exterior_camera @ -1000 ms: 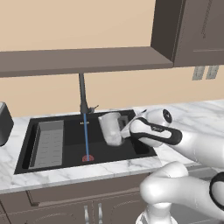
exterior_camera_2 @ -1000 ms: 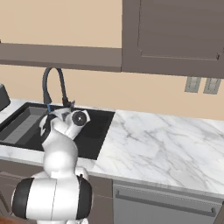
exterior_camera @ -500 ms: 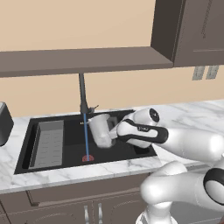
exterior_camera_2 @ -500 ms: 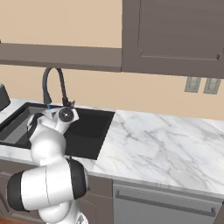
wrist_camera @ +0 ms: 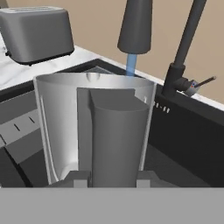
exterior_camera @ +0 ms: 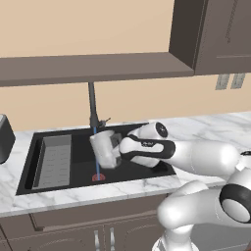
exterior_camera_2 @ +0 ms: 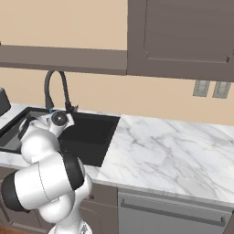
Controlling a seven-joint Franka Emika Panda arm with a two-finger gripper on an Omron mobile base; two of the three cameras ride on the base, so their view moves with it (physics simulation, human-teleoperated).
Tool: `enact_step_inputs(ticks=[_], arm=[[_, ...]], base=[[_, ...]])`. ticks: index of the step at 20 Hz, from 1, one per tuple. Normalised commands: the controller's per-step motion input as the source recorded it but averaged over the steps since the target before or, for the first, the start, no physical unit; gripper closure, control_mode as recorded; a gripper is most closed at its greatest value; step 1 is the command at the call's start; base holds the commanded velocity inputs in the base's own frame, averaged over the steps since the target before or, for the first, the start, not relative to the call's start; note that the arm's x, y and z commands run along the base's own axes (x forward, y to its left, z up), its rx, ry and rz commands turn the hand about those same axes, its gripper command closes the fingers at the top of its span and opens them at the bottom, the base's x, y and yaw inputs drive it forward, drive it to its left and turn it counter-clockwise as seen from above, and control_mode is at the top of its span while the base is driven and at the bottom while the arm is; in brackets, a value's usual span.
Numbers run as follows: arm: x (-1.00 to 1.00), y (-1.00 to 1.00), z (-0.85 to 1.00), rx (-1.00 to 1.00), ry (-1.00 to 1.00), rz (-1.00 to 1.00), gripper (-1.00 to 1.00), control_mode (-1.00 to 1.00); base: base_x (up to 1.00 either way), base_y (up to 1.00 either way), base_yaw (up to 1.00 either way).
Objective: Turn on the sink faucet and place the jug under the water for a few seconds to fill it up.
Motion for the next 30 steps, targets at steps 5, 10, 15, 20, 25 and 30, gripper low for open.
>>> enact_step_inputs(ticks=[5,10,15,20,25,30], arm=[[0.01,0.15,0.0,0.0,0.0,0.0,1.0,-1.0],[0.01,0.04,0.0,0.0,0.0,0.0,1.0,-1.0],[0.08,0.0,0.0,0.0,0.0,0.0,1.0,-1.0],[0.13,0.0,0.0,0.0,0.0,0.0,1.0,-1.0],[0.08,0.0,0.0,0.0,0.0,0.0,1.0,-1.0],[0.06,0.0,0.0,0.0,0.0,0.0,1.0,-1.0]], base=[[0.0,0.0,0.0],[0.0,0.0,0.0],[0.0,0.0,0.0],[0.0,0.0,0.0],[0.0,0.0,0.0],[0.0,0.0,0.0]])
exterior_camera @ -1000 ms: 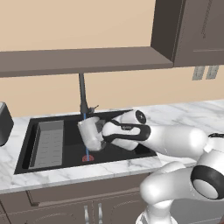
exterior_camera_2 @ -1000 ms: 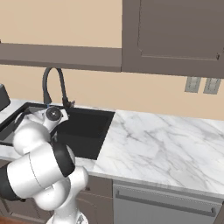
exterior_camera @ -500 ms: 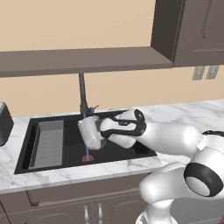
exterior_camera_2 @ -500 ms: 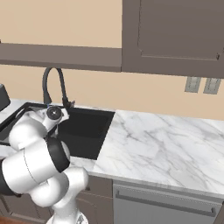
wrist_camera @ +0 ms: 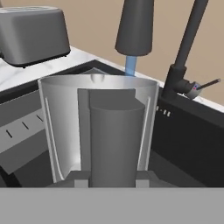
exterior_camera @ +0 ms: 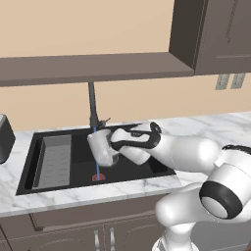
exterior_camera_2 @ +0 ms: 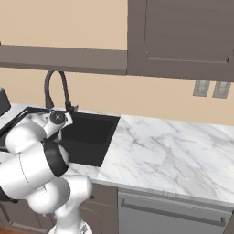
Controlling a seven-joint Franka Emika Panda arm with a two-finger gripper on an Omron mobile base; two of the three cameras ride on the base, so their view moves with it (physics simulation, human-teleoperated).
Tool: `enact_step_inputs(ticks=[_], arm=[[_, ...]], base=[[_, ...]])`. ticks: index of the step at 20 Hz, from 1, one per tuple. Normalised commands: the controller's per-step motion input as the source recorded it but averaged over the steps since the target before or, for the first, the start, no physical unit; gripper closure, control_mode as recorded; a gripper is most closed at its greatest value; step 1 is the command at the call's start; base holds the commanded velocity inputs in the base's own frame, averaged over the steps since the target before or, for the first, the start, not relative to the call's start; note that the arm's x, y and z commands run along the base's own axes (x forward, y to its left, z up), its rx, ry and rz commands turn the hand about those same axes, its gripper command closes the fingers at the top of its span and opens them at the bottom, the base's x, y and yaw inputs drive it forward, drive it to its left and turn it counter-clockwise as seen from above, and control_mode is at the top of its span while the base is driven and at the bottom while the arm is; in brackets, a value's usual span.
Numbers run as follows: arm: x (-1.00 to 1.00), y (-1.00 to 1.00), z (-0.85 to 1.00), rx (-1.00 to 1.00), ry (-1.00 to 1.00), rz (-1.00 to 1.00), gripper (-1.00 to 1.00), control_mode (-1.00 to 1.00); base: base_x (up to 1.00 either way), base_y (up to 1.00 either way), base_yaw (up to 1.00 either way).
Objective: Turn on the sink faucet and place the jug under the water for a few seconds to fill it up.
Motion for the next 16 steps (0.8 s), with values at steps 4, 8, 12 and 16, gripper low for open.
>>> enact_step_inputs(ticks=[4,8,12,16], arm=[[0.12,0.02,0.0,0.0,0.0,0.0,1.0,-1.0],[0.14,0.04,0.0,0.0,0.0,0.0,1.0,-1.0],[0.14,0.06,0.0,0.0,0.0,0.0,1.0,-1.0],[0.11,0.07,0.0,0.0,0.0,0.0,1.0,-1.0]], base=[[0.0,0.0,0.0],[0.0,0.0,0.0],[0.0,0.0,0.0],[0.0,0.0,0.0]])
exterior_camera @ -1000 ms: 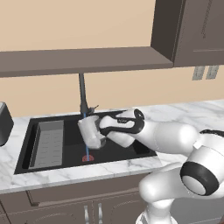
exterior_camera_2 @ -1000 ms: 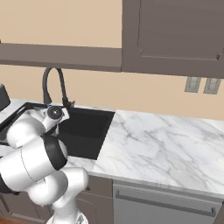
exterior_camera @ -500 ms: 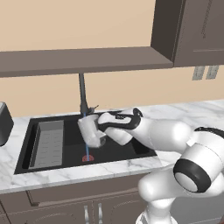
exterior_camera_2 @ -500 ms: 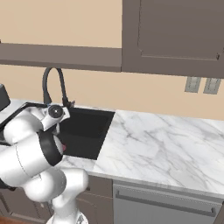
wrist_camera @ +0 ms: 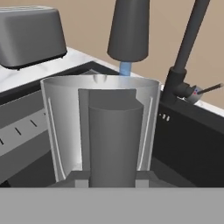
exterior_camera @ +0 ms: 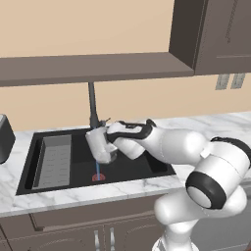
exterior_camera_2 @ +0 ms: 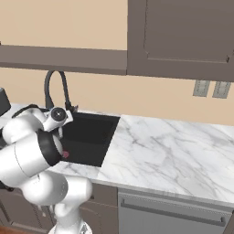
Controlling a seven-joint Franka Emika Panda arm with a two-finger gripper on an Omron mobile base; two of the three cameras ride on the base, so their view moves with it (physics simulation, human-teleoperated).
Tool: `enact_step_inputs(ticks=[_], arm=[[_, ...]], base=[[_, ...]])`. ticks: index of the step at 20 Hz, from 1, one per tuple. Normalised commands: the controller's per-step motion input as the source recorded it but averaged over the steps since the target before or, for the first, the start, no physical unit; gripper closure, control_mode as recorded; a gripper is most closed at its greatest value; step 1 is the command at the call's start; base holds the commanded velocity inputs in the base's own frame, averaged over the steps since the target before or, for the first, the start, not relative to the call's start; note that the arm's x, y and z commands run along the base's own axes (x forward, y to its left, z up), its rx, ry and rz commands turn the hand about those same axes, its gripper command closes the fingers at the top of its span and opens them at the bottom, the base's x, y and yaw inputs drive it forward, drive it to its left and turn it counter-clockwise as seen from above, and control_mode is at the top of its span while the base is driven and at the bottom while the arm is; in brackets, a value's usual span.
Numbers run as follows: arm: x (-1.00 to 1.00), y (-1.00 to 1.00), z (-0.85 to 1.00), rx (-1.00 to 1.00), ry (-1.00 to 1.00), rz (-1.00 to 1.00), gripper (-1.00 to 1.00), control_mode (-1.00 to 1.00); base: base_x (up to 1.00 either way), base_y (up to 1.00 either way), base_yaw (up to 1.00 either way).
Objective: Turn on the sink faucet and place the jug under the water for a few seconds to fill it up.
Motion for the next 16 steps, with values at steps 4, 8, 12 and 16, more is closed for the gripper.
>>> enact_step_inputs(ticks=[4,8,12,16], arm=[[0.11,0.08,-0.03,0.0,0.0,0.0,1.0,-1.0],[0.12,0.09,-0.05,0.0,0.0,0.0,1.0,-1.0],[0.14,0.08,-0.08,0.0,0.0,0.0,1.0,-1.0],[0.16,0.08,-0.09,0.0,0.0,0.0,1.0,-1.0]], base=[[0.0,0.0,0.0],[0.0,0.0,0.0],[0.0,0.0,0.0],[0.0,0.0,0.0]])
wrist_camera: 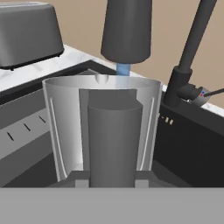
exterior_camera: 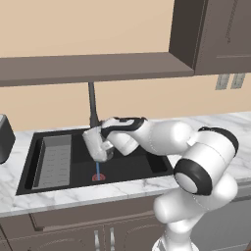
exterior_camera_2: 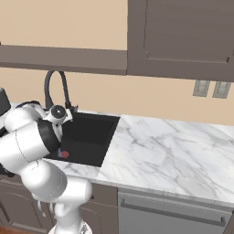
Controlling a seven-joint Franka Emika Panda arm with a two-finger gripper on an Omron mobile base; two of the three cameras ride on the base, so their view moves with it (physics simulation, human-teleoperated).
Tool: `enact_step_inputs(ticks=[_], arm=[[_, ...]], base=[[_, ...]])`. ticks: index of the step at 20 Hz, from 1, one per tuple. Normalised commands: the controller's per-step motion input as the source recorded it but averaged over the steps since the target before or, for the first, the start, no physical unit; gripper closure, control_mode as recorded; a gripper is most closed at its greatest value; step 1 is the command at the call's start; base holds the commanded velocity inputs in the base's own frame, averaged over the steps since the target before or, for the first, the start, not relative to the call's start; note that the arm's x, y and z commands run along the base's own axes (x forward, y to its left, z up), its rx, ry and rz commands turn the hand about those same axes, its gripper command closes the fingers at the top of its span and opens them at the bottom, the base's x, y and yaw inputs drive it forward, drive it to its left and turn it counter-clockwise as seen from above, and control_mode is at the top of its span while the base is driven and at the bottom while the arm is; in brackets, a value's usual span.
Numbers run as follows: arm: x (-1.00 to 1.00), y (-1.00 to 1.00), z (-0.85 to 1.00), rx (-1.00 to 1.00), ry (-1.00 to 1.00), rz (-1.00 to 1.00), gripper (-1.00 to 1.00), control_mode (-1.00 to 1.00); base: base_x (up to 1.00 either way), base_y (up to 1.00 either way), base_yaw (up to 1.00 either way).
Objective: Turn on the sink faucet and place the jug under the water for a few seconds to fill it up.
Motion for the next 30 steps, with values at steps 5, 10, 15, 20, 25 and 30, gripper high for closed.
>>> enact_step_inputs(ticks=[5,10,15,20,25,30], arm=[[0.17,0.05,-0.12,0.0,0.02,0.0,1.0,-1.0],[0.13,0.01,-0.12,0.0,0.01,0.0,1.0,-1.0],[0.06,0.0,-0.04,0.0,0.0,0.0,1.0,-1.0],[0.02,0.0,-0.01,0.0,0.0,0.0,1.0,-1.0],[0.01,0.0,0.0,0.0,0.0,0.0,1.0,-1.0],[0.0,0.0,0.0,0.0,0.0,0.0,1.0,-1.0]], base=[[0.0,0.0,0.0],[0.0,0.0,0.0],[0.0,0.0,0.0],[0.0,0.0,0.0],[0.0,0.0,0.0],[0.0,0.0,0.0]])
